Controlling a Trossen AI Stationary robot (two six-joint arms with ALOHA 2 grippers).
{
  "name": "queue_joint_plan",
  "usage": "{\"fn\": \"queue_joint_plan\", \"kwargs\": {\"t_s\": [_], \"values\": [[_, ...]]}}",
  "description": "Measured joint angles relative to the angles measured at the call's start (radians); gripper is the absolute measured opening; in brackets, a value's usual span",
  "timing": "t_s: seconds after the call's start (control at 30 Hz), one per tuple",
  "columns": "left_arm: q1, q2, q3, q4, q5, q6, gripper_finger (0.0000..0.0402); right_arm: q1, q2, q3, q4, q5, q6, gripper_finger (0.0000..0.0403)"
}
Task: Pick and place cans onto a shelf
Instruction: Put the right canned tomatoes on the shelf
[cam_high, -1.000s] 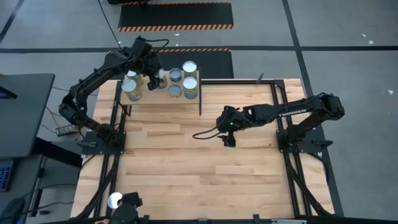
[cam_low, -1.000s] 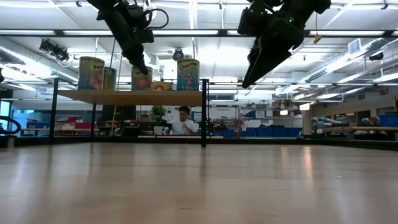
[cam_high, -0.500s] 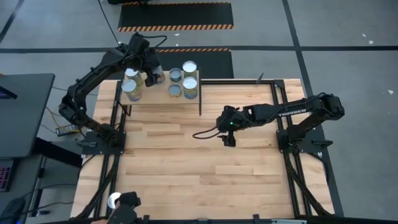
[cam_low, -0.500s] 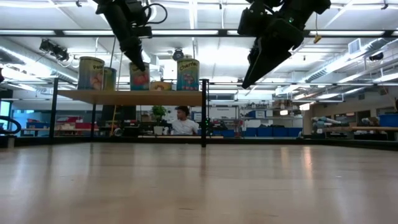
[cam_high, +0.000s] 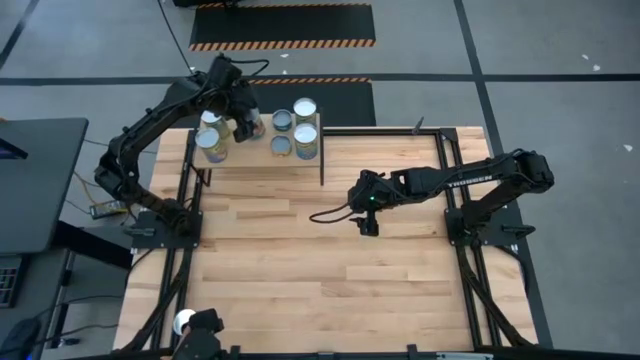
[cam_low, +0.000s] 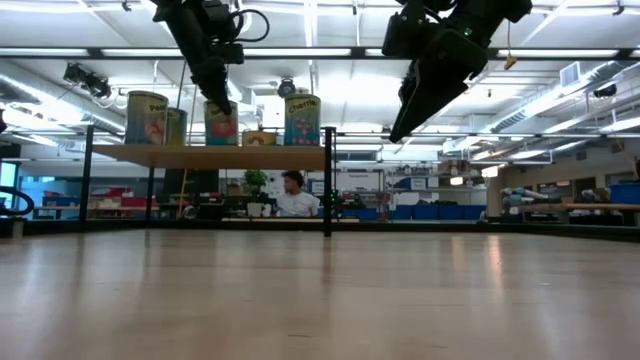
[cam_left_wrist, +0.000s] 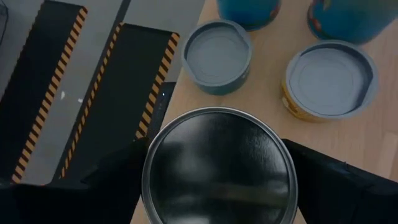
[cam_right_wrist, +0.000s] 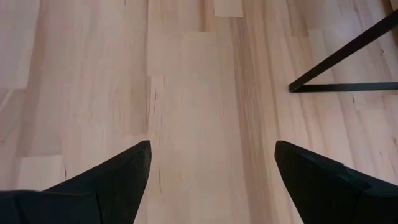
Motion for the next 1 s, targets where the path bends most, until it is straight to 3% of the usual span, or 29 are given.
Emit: {"fn": "queue_joint_plan", "kwargs": {"t_s": [1.0], "values": [[0.006, 0.027, 0.000, 0.001, 0.013, -0.022, 0.0354, 0.000, 0.000, 0.000, 0.000, -0.021, 0.014, 0.0350]]}}
